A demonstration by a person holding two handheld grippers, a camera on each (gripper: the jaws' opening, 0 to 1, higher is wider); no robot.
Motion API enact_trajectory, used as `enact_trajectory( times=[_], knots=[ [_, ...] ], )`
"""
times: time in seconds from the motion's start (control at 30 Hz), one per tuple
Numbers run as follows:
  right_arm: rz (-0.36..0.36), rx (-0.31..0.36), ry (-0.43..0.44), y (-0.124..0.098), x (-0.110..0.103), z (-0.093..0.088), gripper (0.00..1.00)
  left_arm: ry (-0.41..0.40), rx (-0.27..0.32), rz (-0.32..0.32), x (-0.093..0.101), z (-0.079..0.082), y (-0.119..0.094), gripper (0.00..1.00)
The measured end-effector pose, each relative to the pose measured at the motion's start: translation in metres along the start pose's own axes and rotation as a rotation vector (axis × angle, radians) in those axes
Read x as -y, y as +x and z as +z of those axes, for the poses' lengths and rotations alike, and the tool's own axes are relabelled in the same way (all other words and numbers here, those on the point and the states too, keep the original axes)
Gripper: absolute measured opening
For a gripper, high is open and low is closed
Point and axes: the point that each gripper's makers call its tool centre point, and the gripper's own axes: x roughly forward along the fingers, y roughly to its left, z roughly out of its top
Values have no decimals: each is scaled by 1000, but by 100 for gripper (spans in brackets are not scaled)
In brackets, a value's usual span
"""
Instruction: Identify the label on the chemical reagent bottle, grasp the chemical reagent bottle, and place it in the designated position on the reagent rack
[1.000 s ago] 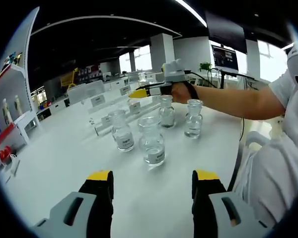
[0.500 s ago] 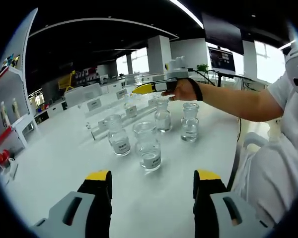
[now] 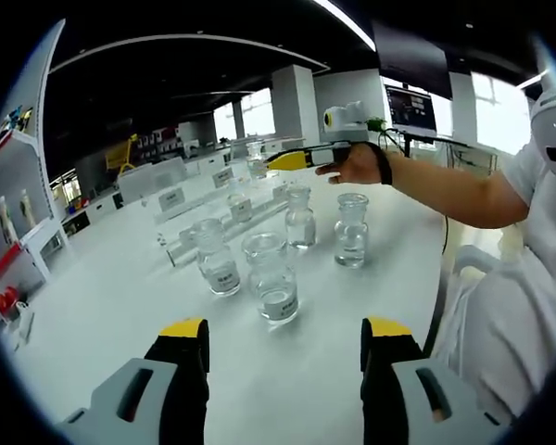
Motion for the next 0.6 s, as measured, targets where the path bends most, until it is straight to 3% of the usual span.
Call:
enact_trajectory(
  times=[0.6],
  knots=[
    [20,55,26,-40,-9,20,56,2,0,24,-7,4,-2,66]
  ],
)
